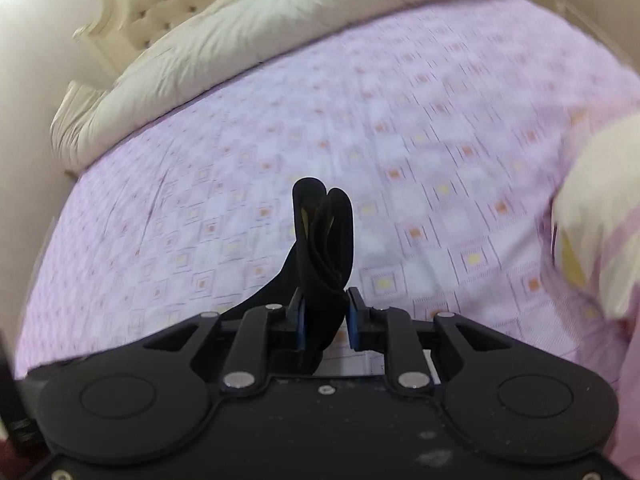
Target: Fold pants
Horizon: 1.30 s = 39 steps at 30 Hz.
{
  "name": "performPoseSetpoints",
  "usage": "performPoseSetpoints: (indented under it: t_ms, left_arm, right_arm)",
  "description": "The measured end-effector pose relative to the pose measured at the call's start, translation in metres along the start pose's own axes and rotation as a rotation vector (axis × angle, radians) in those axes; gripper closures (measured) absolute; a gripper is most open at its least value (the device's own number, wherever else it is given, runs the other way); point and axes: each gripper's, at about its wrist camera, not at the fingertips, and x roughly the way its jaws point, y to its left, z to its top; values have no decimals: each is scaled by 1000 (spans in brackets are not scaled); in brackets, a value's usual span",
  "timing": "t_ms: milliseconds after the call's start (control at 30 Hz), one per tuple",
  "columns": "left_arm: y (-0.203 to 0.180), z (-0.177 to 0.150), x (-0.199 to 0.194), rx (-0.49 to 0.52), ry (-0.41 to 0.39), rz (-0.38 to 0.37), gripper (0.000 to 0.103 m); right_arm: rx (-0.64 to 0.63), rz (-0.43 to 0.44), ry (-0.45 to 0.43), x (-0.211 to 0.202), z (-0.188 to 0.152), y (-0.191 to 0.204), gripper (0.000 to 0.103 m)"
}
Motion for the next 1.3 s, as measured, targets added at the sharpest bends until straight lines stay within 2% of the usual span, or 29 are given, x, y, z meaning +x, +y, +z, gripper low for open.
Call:
performPoseSetpoints:
  t_ms: [100,133,200,233,267,333,367,400,433,467,633,767,867,1000,1033,1133,1233,1300]
  left_arm:
    - [-16,-4,28,77,72,-10,64]
    - [-19,-6,26,105,35,-4,64]
    - [-17,-4,23,125,49,-16,65]
    - [-10,-3,18,96,53,-23,66]
    - [1,-4,10,47,39,-18,66]
    - [30,-11,-7,-58,4,-2,66]
    - [47,-19,-17,-106,-7,10,65]
    - [60,-26,-26,-140,-15,25,65]
    - [76,-36,-36,-176,-21,43,65]
    - [91,-45,-43,-210,-22,60,65]
    - [156,-98,-80,-334,-14,152,65]
    - [195,-134,-99,-398,10,205,65]
    - [218,-154,-107,-432,32,231,66]
    - [233,-164,-115,-451,36,227,66]
    - [235,-162,-117,-446,28,226,66]
    - [235,-155,-120,-444,-8,209,66]
    - [228,-143,-125,-428,-45,185,66]
    - [218,-137,-125,-402,-63,161,66]
  right_arm:
    - [-45,-13,-4,-10,4,21,82]
    - [-63,-16,-3,-12,4,30,82]
    - [-102,-11,-11,-19,4,53,82]
    - [-142,-3,-16,-25,1,79,82]
    - [-142,-3,-16,-25,1,79,82]
    - [-189,18,-23,-30,-5,109,82]
    - [-214,31,-24,-31,-8,127,82]
    - [-265,60,-20,-29,-20,163,82]
    - [-265,60,-20,-29,-20,163,82]
    - [-296,78,-16,-26,-29,183,82]
    - [-360,165,49,11,-82,262,82]
    - [-402,177,117,53,-127,308,82]
    - [-441,148,161,86,-154,330,80]
    - [-496,106,226,118,-172,341,59]
    - [-506,121,245,119,-174,341,58]
    - [-516,190,237,103,-169,340,57]
    - [-541,266,164,64,-157,330,54]
    - [-541,269,145,56,-156,326,53]
